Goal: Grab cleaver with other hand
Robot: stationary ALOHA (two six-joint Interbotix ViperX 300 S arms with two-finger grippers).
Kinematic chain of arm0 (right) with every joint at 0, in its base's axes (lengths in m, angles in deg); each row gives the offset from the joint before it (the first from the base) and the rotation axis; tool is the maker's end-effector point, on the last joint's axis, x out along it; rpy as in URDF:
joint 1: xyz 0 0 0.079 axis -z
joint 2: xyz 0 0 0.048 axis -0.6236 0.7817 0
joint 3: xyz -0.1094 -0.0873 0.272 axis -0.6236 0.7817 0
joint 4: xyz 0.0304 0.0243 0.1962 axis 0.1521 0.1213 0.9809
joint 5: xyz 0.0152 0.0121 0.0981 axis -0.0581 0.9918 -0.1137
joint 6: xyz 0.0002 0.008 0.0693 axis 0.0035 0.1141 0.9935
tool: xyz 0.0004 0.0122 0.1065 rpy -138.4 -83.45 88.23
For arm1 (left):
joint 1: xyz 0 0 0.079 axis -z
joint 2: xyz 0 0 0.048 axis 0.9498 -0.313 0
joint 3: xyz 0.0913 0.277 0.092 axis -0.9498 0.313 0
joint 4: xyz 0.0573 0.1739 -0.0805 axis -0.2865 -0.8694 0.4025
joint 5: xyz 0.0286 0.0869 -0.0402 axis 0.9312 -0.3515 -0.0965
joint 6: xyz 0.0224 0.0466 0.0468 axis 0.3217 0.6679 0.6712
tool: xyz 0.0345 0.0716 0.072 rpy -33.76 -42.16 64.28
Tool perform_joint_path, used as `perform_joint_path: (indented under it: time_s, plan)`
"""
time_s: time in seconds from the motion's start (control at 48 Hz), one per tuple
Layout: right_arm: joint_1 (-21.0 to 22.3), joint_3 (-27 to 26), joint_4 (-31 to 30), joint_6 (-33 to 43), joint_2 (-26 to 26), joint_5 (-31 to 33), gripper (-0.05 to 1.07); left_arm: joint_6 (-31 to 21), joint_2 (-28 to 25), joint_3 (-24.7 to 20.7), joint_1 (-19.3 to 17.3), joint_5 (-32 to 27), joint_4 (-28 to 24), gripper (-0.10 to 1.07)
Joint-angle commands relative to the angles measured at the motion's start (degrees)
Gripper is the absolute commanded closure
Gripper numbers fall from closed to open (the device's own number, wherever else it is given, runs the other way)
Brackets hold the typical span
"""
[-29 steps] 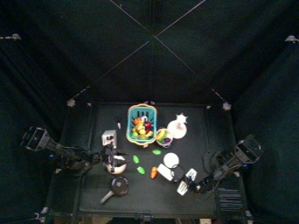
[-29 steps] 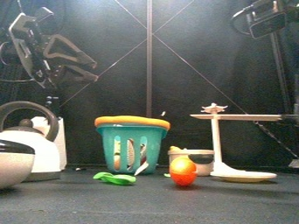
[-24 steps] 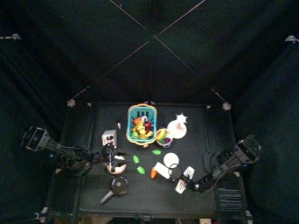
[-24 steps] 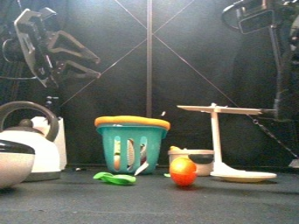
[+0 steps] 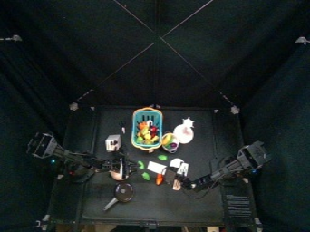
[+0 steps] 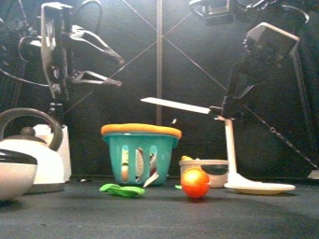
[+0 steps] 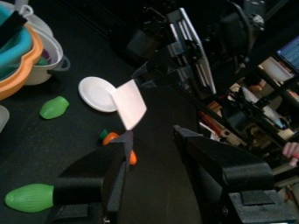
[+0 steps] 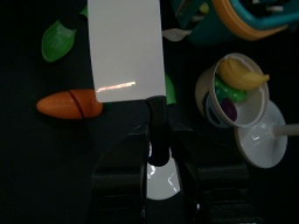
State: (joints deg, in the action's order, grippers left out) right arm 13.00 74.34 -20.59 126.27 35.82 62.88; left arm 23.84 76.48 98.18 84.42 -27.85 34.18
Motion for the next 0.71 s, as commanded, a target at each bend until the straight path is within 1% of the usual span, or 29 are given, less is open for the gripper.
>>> perform_joint_path:
  time_s: [0.0,0.167,0.312,0.5,0.688]
  plan:
    - [0.26,-2.29,-2.29,-0.70,0.09,0.09,0.50,-2.55,-1.32,-1.76,-1.14,0.18,-1.67,0.16]
    - [0.53,-3.43,-5.63,-0.70,1.23,0.18,0.50,-5.98,-3.96,-2.64,-2.64,0.53,-5.98,0.16]
    - [0.62,-3.78,-6.42,-0.79,1.49,0.09,0.50,-8.44,-6.42,-3.34,-3.69,2.81,-9.40,0.17]
    - [0.70,-3.87,-6.50,-0.79,1.49,0.00,0.50,-12.48,-8.88,-3.16,-4.92,6.50,-11.34,0.18]
    - [0.70,-3.87,-6.50,-0.79,1.49,-0.62,0.50,-14.94,-10.63,-3.52,-5.71,7.38,-13.27,0.18]
